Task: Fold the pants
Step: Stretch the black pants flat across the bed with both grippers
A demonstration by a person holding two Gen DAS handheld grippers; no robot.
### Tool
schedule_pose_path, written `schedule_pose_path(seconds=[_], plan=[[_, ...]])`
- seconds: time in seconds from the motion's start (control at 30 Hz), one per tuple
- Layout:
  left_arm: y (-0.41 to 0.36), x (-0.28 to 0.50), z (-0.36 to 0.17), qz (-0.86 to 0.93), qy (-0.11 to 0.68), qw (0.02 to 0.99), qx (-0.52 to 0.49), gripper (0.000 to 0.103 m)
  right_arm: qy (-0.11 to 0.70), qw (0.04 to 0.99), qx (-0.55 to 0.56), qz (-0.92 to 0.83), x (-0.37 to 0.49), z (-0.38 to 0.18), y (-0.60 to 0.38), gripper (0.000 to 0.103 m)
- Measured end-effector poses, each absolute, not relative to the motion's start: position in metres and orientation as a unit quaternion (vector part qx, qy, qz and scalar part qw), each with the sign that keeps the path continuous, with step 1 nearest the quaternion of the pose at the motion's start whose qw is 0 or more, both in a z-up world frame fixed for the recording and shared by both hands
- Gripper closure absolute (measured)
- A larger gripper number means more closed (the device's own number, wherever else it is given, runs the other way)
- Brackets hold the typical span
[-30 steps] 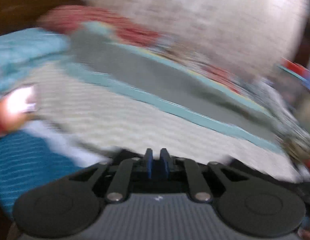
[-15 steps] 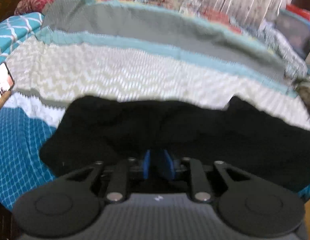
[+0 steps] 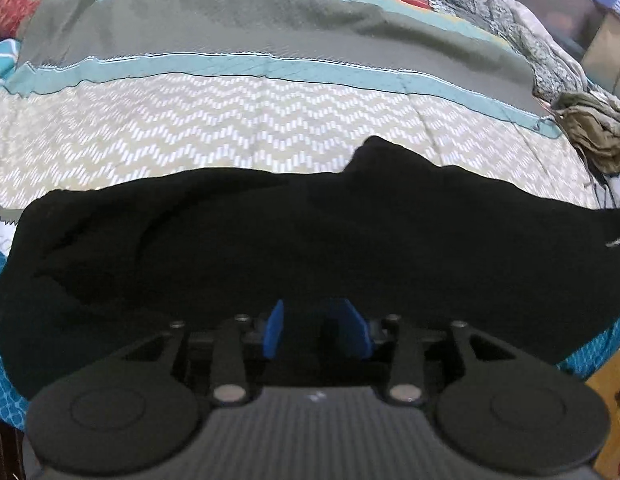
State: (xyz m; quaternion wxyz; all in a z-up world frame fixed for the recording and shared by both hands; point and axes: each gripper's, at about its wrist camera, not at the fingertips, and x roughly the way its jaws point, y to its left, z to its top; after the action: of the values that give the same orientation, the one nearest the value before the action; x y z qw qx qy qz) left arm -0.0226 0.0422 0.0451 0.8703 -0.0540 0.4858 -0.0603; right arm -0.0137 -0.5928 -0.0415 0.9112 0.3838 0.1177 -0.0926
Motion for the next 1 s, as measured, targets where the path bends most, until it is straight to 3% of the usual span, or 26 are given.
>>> schedule_pose_path(seconds=[0.33, 0.37, 0.4, 0.43, 0.53, 0.63, 1.0], plan=[[0.031, -0.018, 0.038, -0.039, 0.510, 0.859, -0.035, 0.062, 0.149, 0.927, 0.325, -0.110, -0.004, -0.049, -0.630, 0.012], [0.031, -0.018, 0.038, -0.039, 0.510, 0.858, -0.033, 0.061, 0.147, 0.926, 0.332, -0.105, -0.005, -0.049, -0.632, 0.016], [0.030, -0.018, 0.038, -0.040, 0.510, 0.858, -0.033, 0.061, 0.151, 0.926, 0.332, -0.101, -0.007, -0.048, -0.633, 0.044], [0.029, -0.018, 0.037, -0.040, 0.511, 0.858, -0.032, 0.060, 0.160, 0.925, 0.330, -0.096, -0.006, -0.048, -0.633, 0.061], [0.029, -0.018, 0.034, -0.041, 0.513, 0.857, -0.032, 0.060, 0.167, 0.926, 0.328, -0.088, -0.013, -0.046, -0.628, 0.079], [0.030, -0.019, 0.033, -0.045, 0.511, 0.858, -0.036, 0.060, 0.162, 0.932, 0.309, -0.096, -0.019, -0.034, -0.615, 0.085], [0.053, -0.037, 0.045, -0.076, 0.465, 0.877, -0.088, 0.057, 0.133, 0.967, 0.216, 0.014, -0.039, 0.045, -0.499, 0.087]])
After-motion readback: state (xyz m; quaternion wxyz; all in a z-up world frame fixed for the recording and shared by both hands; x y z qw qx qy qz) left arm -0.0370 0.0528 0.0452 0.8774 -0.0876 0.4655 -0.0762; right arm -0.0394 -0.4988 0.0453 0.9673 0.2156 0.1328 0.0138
